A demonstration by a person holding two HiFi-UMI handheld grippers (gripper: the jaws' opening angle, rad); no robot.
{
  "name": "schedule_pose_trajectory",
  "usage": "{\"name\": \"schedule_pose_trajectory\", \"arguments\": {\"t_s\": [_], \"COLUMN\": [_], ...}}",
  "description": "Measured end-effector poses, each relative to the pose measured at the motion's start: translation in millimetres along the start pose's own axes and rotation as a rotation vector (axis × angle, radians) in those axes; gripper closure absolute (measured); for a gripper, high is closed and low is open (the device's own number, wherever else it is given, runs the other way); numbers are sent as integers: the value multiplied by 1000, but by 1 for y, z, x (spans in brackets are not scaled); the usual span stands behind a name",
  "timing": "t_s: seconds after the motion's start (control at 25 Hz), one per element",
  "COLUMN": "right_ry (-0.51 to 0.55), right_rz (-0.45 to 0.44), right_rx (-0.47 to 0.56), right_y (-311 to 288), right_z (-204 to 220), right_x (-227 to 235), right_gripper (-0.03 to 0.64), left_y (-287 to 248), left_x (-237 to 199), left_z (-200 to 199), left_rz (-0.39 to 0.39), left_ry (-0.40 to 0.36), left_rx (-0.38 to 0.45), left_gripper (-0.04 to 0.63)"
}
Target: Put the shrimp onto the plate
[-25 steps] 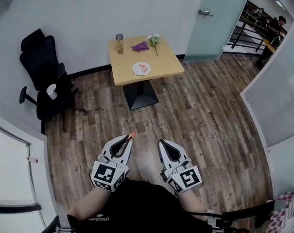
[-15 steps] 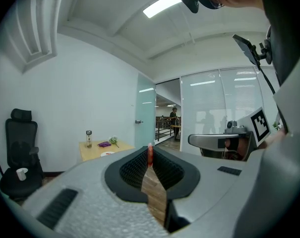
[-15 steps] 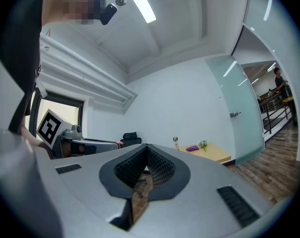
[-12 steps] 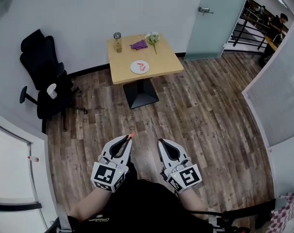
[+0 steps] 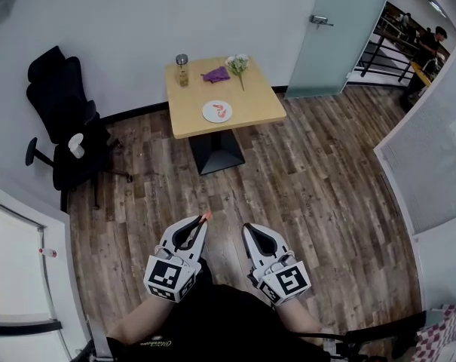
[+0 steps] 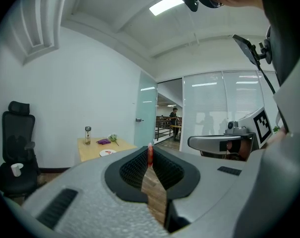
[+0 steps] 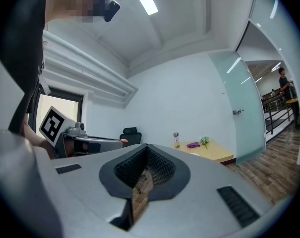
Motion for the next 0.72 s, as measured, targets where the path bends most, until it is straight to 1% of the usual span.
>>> {"name": "schedule_pose_trajectory", "arguments": {"t_s": [0.16,0.4,0.56,0.72], "right_ry": [6,11,12,15], "right_rz": [-3,11,24,42], "right_rx": [-14,-26,-38,-39], "right_y": [-27,-83,-128,-177], "right_z": [-1,-8,-14,-21], "right_x": [6,13,18,22], "right_gripper": [615,615,615,615], "left_y": [-15,-36,-54,-73], "left_x": [-26,-79,-122,-168], "left_z": [-6,-16,-23,-34], "left_rz": [-2,5,24,49], "left_ry": [-2,7,19,9], "left_rx": [7,14,5,10], "left_gripper": [566,566,566,566]}}
Point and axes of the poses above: the fingertips, and each gripper's own axes: y backward along the fingers, x to its right, z out of its underside, the point moved 5 cm from there along y, backward along the fingers, and after that the axes turned 8 degrees about z, right-handed, at the moved point
